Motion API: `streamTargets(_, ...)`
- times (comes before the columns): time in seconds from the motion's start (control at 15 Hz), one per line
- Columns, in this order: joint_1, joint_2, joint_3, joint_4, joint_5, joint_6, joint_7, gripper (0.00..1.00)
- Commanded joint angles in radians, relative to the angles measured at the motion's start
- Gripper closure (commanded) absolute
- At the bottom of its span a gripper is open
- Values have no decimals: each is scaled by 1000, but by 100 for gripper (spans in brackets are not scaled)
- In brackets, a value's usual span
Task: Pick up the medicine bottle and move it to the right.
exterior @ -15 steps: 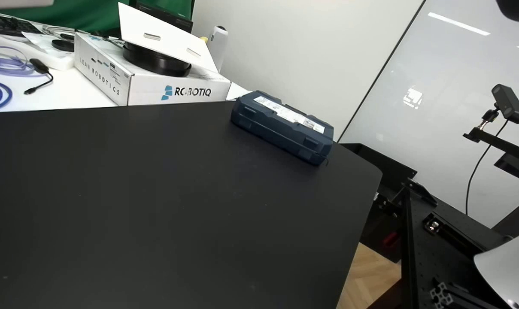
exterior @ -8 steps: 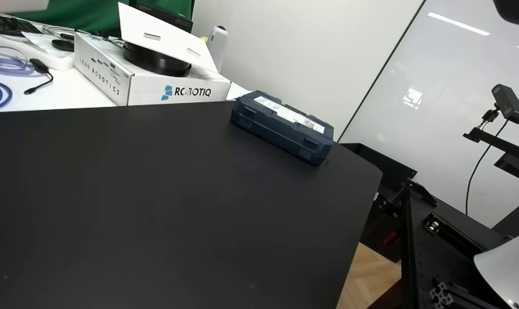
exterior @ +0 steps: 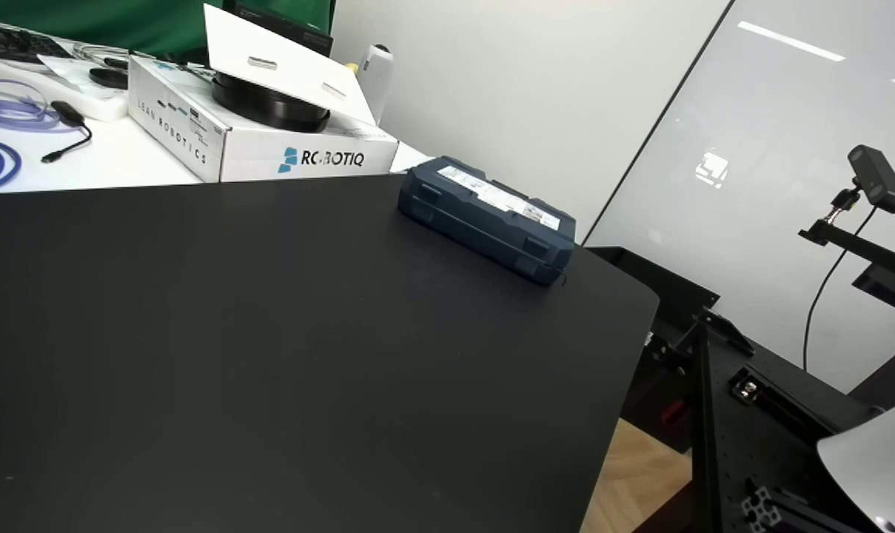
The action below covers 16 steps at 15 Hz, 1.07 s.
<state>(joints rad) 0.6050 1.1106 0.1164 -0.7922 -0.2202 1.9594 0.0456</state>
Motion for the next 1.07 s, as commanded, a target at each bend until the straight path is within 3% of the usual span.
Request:
streamTargets(0.0,-63,-149,-31,-191,-4,20,33,63)
streamTargets(0.67,-264,-422,-96,-643,18,123,40,63)
streamTargets(1.0,-373,-529,-86,-878,11,204,4,63)
